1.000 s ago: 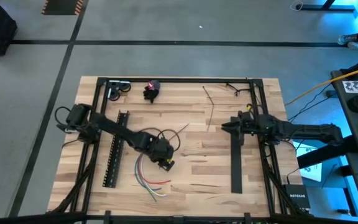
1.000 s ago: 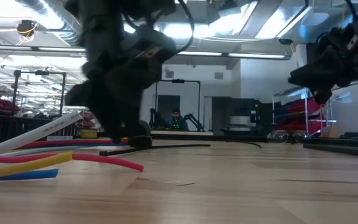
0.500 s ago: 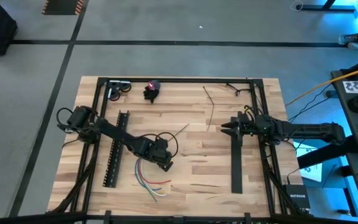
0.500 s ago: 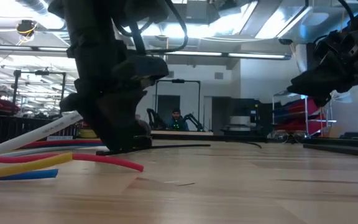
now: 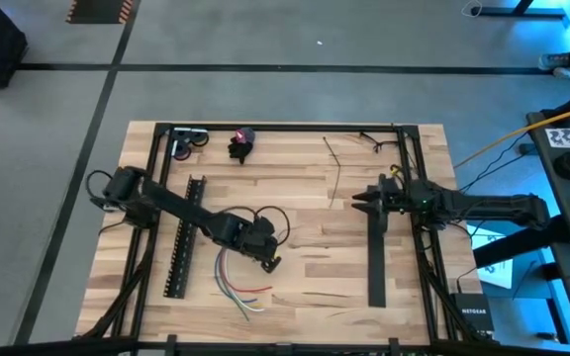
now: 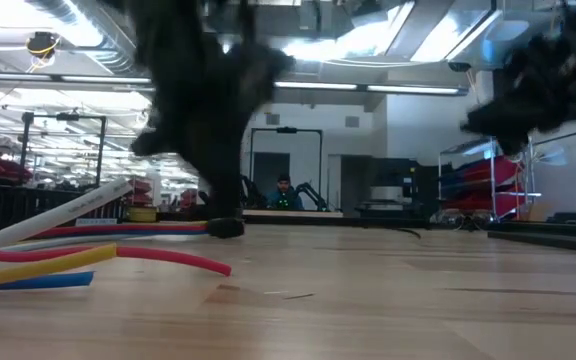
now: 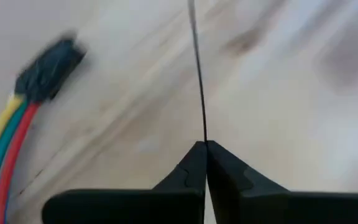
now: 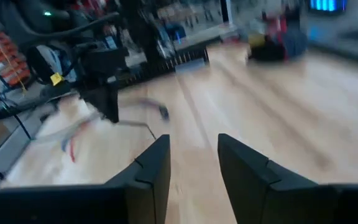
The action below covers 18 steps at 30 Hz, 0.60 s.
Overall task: Ziptie cables
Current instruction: Wrap the cable wires with the black zip tie
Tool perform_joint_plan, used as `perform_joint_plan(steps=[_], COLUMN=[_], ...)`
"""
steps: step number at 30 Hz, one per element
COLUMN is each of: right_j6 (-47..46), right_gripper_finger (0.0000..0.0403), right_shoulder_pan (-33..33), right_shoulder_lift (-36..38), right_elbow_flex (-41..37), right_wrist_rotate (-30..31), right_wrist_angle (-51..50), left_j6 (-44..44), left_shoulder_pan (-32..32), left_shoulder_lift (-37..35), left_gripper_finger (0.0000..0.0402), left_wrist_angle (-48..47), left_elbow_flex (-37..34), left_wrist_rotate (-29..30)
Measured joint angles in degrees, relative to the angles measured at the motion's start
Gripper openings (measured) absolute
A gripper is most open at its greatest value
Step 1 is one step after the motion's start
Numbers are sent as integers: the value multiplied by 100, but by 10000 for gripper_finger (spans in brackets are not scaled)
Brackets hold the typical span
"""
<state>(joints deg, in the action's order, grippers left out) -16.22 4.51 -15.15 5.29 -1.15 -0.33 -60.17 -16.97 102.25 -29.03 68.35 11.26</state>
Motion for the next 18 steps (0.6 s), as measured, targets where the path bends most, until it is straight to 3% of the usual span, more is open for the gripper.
perform_joint_plan(steps=[8,18], right_j6=[1044,1239], right_gripper_finger=[126,126], right_shoulder_pan=[0,0], right_shoulder_lift=[-195,-610], right_elbow_flex=[1014,2195], right_wrist_rotate=[-57,7], right_wrist_angle=[-614,-1577], left_j6=[899,1792], left_shoulder_pan=[216,387], left_shoulder_lift=[-718,-1118], left_gripper_finger=[0,0], left_wrist_angle=[-945,-558], left_elbow_flex=[869,1533], left_wrist_rotate=[5,724])
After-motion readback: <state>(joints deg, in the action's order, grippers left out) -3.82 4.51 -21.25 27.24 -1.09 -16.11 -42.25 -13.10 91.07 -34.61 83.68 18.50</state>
